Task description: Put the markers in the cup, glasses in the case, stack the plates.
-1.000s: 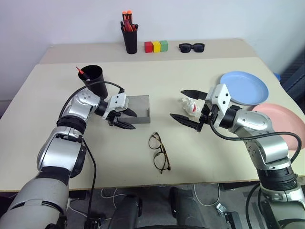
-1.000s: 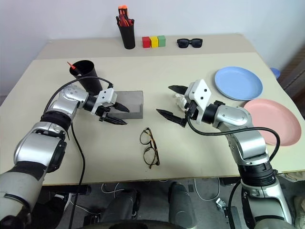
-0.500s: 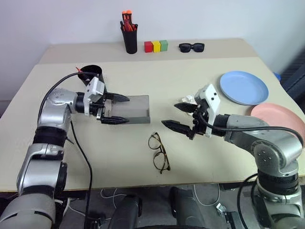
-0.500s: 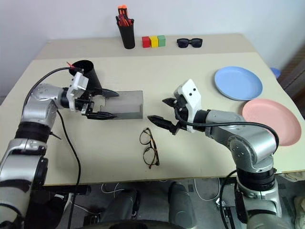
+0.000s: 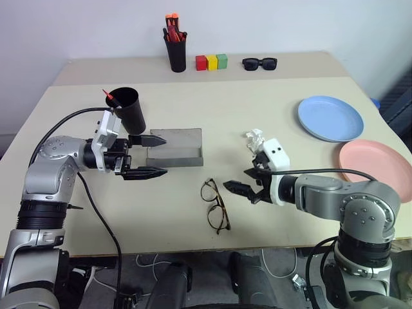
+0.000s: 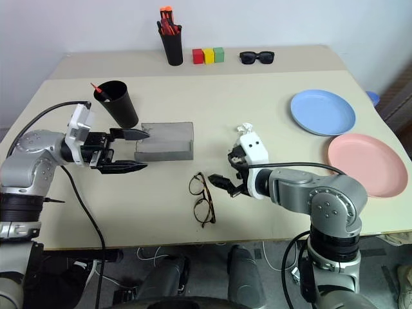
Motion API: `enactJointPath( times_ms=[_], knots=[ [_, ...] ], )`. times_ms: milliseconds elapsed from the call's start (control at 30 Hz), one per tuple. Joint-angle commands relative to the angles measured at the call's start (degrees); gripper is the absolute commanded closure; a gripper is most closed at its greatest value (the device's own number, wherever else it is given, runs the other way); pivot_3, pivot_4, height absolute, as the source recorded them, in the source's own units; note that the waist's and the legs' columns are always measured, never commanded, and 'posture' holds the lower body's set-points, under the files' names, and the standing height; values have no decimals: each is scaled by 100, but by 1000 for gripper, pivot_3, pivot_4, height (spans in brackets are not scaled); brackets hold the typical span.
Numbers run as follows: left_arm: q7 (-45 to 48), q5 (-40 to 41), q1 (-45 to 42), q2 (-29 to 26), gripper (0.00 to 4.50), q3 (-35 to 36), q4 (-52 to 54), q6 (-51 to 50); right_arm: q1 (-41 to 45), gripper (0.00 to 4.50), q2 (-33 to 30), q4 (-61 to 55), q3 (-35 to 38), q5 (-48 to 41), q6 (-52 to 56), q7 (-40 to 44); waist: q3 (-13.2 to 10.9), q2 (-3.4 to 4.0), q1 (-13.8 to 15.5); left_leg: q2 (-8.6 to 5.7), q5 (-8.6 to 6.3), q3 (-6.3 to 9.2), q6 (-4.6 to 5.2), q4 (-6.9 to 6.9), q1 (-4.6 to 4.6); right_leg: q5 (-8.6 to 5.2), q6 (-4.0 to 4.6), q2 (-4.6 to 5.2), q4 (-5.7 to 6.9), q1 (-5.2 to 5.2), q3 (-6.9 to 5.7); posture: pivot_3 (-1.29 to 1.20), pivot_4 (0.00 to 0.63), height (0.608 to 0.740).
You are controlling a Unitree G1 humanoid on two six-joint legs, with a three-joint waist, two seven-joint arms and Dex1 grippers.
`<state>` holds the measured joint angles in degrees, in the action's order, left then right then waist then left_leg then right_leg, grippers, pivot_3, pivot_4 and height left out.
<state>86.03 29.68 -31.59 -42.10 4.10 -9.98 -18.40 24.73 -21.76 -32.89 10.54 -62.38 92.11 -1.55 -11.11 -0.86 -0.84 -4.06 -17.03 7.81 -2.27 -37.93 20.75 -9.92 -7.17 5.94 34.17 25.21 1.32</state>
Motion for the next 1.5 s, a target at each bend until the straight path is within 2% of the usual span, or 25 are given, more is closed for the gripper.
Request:
enactJointPath(
  times_ms=[33,333,633,733,833,1000,1067,1333,1500],
  knots=[
    [5,85,-60,-6,48,83,85,79,123,0,-72,172,174,-1090,39,-550,0,0,-8,0,0,-1,0,0,0,0,0,0,-2,0,0,0,150,740],
    [20,-34,-318,134,48,8,-177,359,0,0,-183,554,-468,-2074,17,-1664,0,0,-4,1,0,-2,1,0,3,0,0,-1,-4,0,0,0,150,740],
    [-18,-104,-409,247,48,-51,-342,560,86,0,-887,1084,-1623,-3909,-1385,-3044,0,0,-10,1,0,-1,1,0,5,0,-1,-1,-7,0,-1,0,150,740],
    [-47,-125,-388,272,48,-50,-334,604,218,0,-1078,1238,-1975,-4148,-1745,-3339,0,0,-15,2,0,-2,2,0,6,-1,-1,-2,-9,0,0,0,150,740],
    [-61,-132,-372,271,0,-49,-330,612,312,856,-1199,1335,-2257,-4481,-2120,-3522,0,0,-12,2,-1,-2,2,0,9,-1,-1,-2,-12,1,-1,0,150,740],
    [-133,-193,-358,247,0,-38,-347,627,554,3518,-1246,1489,-2610,-4704,-2508,-3638,0,0,-13,3,-1,-2,3,0,9,-1,-1,-3,-14,1,-1,0,150,740],
    [-195,-222,-354,229,0,-35,-346,612,616,4447,-1248,1515,-2731,-4747,-2568,-3569,0,0,-12,3,-1,-2,3,0,10,-1,-1,-3,-15,1,-1,0,150,740],
    [-288,-246,-431,217,0,-34,-404,484,877,4447,-1359,1687,-2889,-4692,-2668,-3352,0,0,-10,3,-1,-2,3,-1,11,-1,-1,-3,-16,1,-1,0,150,740],
    [-288,-239,-463,222,0,-21,-442,463,1239,4447,-1816,1804,-2674,-4478,-2403,-2831,-1,1,-2,2,-1,-2,3,-1,13,-1,-1,-3,-16,3,-1,0,150,740]
  ],
)
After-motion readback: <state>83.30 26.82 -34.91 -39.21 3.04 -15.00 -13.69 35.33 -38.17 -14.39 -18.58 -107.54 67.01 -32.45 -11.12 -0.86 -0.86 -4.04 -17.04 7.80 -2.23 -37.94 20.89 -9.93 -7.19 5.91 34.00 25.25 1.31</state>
